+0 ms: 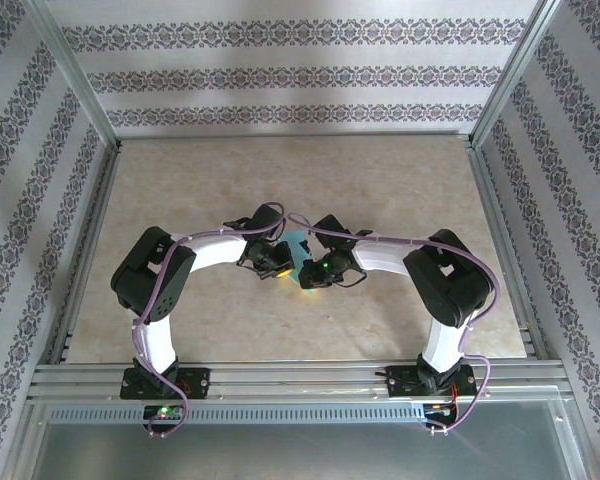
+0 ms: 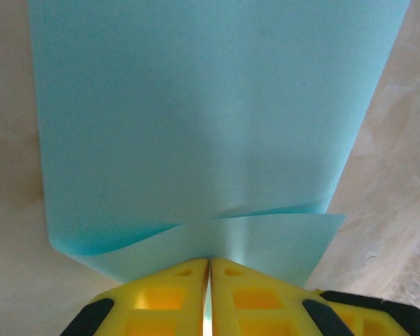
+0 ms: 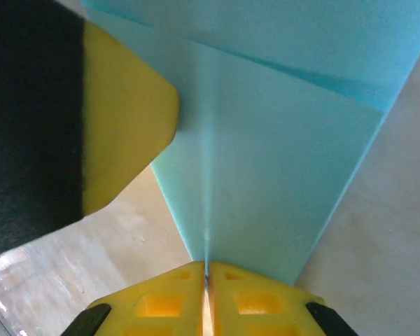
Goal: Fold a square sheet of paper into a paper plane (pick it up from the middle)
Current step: Third fold the triangle at the center of the table.
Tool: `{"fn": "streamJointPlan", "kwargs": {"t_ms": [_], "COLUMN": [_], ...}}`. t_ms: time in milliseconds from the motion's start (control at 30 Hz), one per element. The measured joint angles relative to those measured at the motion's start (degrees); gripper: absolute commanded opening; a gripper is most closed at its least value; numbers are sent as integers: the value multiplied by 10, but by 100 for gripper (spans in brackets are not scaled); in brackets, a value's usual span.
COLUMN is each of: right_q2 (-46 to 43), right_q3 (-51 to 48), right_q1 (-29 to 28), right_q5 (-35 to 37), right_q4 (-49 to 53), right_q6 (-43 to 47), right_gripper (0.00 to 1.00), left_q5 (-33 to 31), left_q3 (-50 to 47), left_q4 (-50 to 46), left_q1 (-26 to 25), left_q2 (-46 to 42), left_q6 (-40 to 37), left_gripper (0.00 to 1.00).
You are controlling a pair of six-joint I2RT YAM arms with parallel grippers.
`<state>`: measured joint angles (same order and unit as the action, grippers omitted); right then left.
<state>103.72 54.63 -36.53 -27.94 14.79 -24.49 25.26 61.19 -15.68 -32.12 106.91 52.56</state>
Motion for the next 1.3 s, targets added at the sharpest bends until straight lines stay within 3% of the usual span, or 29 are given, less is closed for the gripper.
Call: {"fn": "streamJointPlan", "kwargs": {"t_ms": [1000,1300], "right_q2": [0,0], "right_q3": [-14,-19], "right_q1": [8,8], "right_q5": [-9,-6], "right_q4": [-25,-48], "right_q6": [-23,-22], "right_gripper": [10,10], "left_q5": [3,33], "left_q3": [-25,-30], "left_q4": [44,45], "left_q1": [12,94], "left_q2": [-8,-8], "left_q6": [-116,-160], "left_gripper": [16,16]}}
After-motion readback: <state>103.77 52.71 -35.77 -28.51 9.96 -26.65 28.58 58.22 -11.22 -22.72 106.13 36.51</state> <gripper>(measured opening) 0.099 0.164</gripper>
